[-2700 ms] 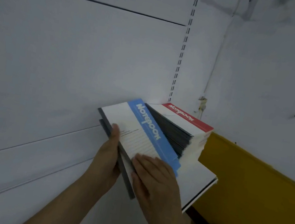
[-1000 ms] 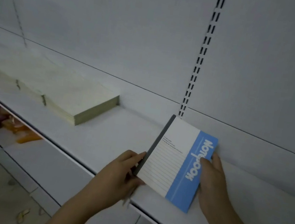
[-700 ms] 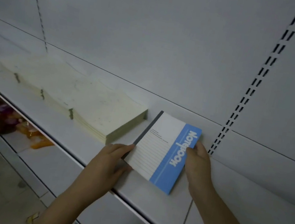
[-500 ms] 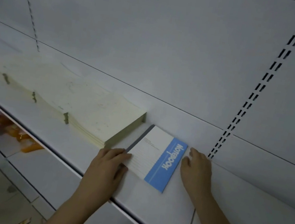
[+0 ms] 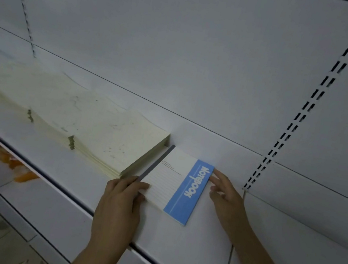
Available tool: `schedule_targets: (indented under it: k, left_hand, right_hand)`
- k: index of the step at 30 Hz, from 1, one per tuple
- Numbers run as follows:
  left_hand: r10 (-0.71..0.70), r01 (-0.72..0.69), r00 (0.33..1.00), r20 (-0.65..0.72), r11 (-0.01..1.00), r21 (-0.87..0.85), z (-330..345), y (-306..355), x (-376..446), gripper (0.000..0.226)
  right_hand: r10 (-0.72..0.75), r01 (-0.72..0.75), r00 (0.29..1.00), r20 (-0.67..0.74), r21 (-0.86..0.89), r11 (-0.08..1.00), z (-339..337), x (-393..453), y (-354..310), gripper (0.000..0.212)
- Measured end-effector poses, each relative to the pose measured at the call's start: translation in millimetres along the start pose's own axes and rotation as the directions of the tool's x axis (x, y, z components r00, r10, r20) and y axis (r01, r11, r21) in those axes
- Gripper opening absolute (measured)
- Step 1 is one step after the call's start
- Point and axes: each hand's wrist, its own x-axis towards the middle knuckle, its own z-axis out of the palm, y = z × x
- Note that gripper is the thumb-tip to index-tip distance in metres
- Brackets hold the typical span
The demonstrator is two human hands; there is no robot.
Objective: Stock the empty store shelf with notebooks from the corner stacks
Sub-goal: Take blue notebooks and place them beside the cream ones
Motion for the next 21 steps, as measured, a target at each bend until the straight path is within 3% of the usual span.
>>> schedule_targets:
  k: [9,16,21]
  left_hand:
    - [0.017,-0.017,1.0,0.003,1.0,0.014,2,-3,2,0.03]
    - [0.01,-0.008,0.999,0.035,0.999,-0.034,-2,-2,-2,0.027]
    - [0.109,-0.112,0.993,-0.036,0.988,-0.103,-20,11,-19,0.022]
  right_hand:
    - [-0.014,0.013,1.0,-0.006,-0.083,0.996,4,9,14,0.043]
    - [-0.139,0.128,0.99,-0.012,-0.32,0.939,10,3,9,0.04]
    - [-0.152,0.135,0.988,-0.041,-0.268,0.954,-4,-8,-7,0.04]
